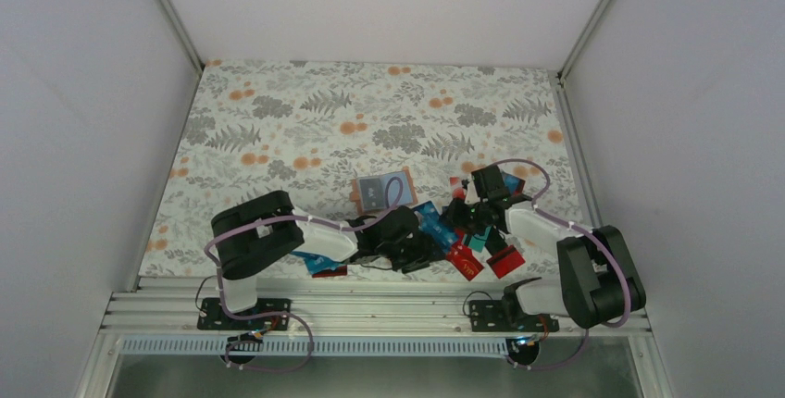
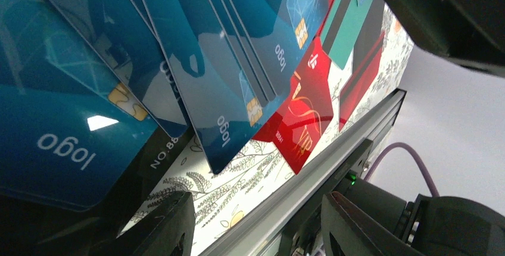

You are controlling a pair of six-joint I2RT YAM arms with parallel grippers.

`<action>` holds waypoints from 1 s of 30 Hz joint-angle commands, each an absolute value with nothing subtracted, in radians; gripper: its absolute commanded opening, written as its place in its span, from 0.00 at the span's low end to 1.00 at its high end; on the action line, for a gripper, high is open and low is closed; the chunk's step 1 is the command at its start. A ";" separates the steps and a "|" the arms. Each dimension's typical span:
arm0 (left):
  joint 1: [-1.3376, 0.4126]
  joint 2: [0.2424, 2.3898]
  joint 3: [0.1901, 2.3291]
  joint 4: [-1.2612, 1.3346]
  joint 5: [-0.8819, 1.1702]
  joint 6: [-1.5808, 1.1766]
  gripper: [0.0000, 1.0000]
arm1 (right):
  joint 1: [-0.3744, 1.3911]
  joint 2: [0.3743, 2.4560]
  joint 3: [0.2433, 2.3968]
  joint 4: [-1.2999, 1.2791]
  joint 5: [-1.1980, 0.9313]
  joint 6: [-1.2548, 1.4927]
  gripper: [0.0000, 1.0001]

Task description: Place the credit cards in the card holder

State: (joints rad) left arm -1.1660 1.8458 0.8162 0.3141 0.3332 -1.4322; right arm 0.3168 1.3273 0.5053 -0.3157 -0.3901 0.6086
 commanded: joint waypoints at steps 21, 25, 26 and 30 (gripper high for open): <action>-1.173 1.892 0.784 0.365 0.191 -1.510 0.30 | 0.315 1.320 0.459 -0.371 -0.401 0.606 0.29; -1.173 1.894 0.793 0.361 0.185 -1.498 0.19 | 0.315 1.321 0.462 -0.374 -0.402 0.606 0.29; -1.173 1.893 0.794 0.358 0.183 -1.498 0.17 | 0.315 1.321 0.463 -0.375 -0.403 0.606 0.29; -1.172 1.888 0.796 0.350 0.171 -1.497 0.08 | 0.315 1.321 0.463 -0.375 -0.401 0.606 0.29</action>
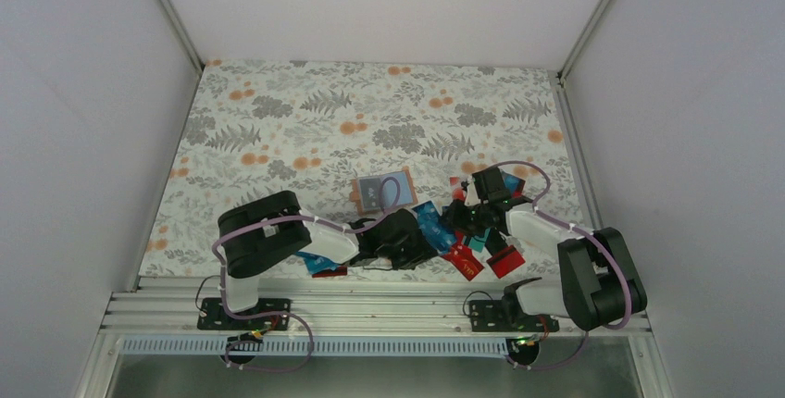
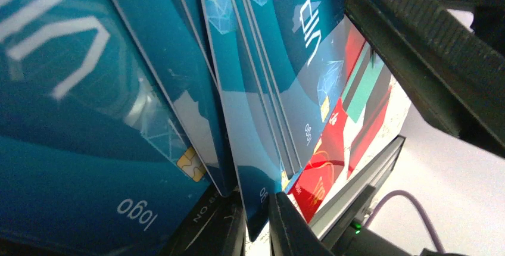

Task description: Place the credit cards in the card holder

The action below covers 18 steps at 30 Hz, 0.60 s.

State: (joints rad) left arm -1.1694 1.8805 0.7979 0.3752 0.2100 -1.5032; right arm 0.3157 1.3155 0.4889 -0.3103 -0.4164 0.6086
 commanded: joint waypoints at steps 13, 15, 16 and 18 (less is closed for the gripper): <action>-1.177 1.829 0.790 0.316 0.158 -1.479 0.03 | 0.315 1.303 0.473 -0.390 -0.401 0.621 0.30; -1.180 1.801 0.788 0.267 0.160 -1.470 0.03 | 0.315 1.294 0.485 -0.399 -0.394 0.624 0.33; -1.182 1.781 0.784 0.247 0.161 -1.465 0.02 | 0.315 1.289 0.491 -0.408 -0.390 0.624 0.34; -1.182 1.734 0.765 0.206 0.154 -1.450 0.02 | 0.315 1.283 0.505 -0.417 -0.388 0.627 0.37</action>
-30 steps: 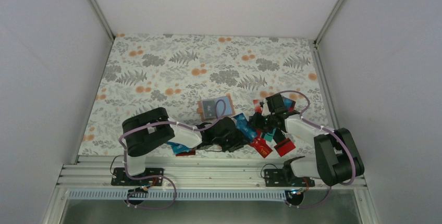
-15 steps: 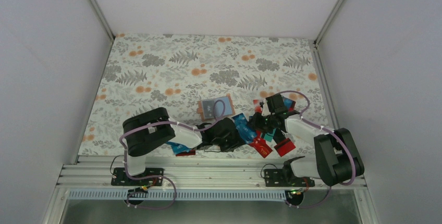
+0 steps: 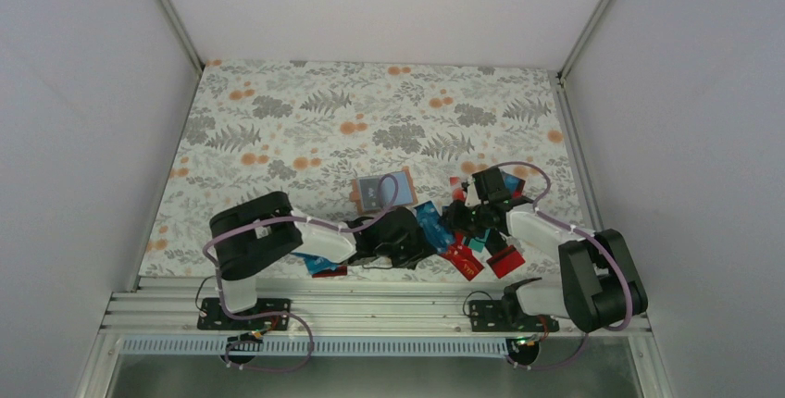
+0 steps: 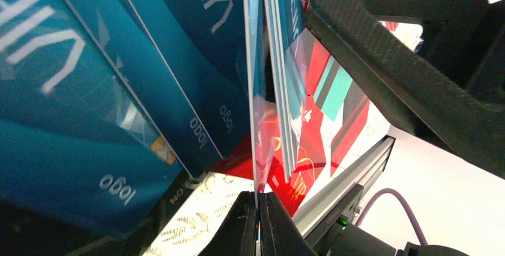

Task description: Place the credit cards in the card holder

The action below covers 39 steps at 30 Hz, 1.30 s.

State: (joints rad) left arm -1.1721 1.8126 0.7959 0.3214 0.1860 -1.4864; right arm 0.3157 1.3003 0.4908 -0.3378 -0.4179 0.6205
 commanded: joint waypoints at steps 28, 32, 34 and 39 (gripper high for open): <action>-0.858 1.171 0.987 -0.278 0.292 -0.544 0.02 | 0.315 1.143 0.753 -0.030 -1.045 0.563 0.83; -0.817 1.179 1.005 -0.183 0.459 -0.512 0.02 | 0.316 1.142 0.789 0.039 -1.131 0.593 0.81; -0.812 1.182 1.016 -0.154 0.509 -0.501 0.02 | 0.315 1.133 0.801 0.070 -1.155 0.616 0.80; -0.808 1.192 1.046 -0.128 0.568 -0.493 0.03 | 0.315 1.115 0.848 0.086 -1.181 0.629 0.75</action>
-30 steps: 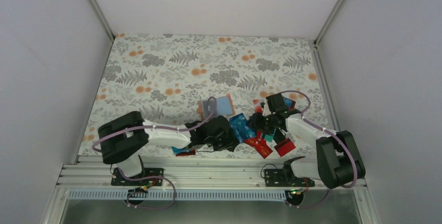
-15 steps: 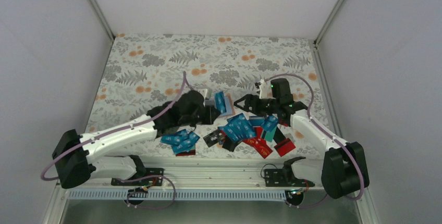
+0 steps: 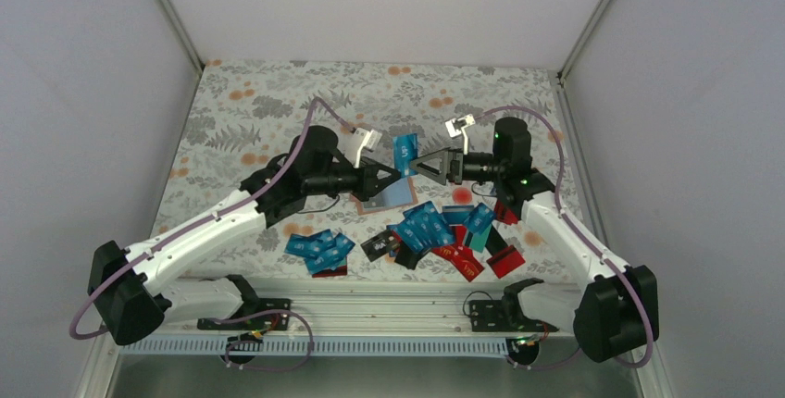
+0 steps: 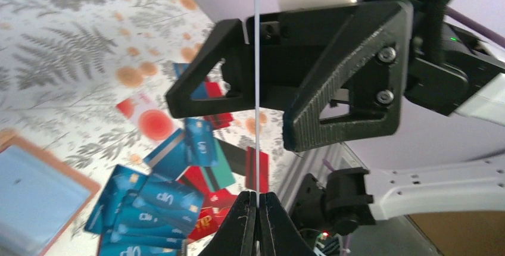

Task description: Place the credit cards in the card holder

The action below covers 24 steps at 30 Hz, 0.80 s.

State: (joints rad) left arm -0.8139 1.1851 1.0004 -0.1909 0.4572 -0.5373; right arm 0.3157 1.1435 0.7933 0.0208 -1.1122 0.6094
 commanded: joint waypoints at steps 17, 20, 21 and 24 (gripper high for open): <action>-0.797 1.152 1.044 -0.141 0.565 -0.515 0.02 | 0.314 1.071 0.884 0.092 -1.213 0.661 0.05; -0.798 1.161 1.051 -0.138 0.563 -0.518 0.03 | 0.316 1.082 0.893 0.046 -1.214 0.629 0.04; -0.798 1.166 1.055 -0.143 0.558 -0.519 0.04 | 0.317 1.083 0.896 0.040 -1.214 0.629 0.04; -0.798 1.174 1.056 -0.154 0.529 -0.523 0.27 | 0.316 1.082 0.907 0.033 -1.205 0.634 0.04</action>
State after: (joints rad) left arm -0.7990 1.1679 1.0386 -0.1612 0.5484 -0.5175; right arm 0.3157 1.0790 0.8734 0.0757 -1.2030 0.6518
